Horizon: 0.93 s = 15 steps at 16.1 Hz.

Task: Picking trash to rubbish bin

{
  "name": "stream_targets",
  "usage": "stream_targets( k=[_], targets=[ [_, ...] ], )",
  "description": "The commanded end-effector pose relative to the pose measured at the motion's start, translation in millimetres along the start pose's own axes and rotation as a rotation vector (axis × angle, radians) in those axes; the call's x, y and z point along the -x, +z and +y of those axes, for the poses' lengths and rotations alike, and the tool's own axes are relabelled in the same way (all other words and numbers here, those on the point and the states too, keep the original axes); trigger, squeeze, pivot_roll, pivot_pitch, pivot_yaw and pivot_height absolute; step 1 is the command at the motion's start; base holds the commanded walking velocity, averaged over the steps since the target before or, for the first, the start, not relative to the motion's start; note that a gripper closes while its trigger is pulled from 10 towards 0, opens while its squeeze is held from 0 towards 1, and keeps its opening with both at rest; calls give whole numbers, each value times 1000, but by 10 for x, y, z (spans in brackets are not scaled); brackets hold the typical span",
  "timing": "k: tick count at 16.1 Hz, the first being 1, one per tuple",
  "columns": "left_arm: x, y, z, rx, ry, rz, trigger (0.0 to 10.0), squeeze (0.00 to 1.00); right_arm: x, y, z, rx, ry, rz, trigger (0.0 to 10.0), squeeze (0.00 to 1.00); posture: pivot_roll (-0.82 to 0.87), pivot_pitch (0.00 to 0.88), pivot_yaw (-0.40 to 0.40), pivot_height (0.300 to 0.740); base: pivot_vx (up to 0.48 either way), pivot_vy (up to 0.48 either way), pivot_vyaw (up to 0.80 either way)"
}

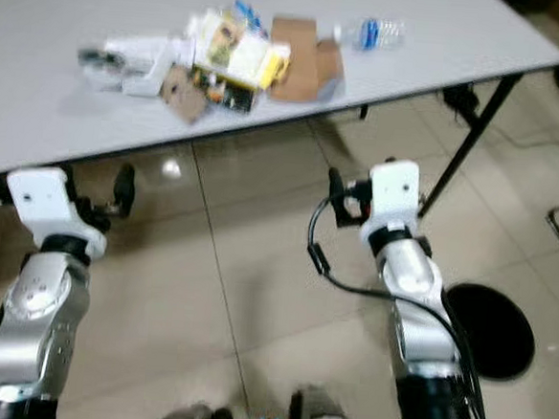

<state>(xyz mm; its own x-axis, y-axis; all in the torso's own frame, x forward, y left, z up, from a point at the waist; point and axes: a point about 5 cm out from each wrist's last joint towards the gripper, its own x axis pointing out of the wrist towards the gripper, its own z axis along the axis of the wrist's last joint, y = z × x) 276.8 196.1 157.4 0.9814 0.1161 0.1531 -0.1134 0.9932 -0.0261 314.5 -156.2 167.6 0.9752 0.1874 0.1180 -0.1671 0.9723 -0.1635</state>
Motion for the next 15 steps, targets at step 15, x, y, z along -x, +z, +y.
stream_targets(
  k=[15],
  targets=[
    [7, 26, -18, -17, -7, -21, 10000, 0, -22, 139, -26, 28, -12, -66, 10000, 0, -119, 199, 30, 740, 400, 0, 32]
  ],
)
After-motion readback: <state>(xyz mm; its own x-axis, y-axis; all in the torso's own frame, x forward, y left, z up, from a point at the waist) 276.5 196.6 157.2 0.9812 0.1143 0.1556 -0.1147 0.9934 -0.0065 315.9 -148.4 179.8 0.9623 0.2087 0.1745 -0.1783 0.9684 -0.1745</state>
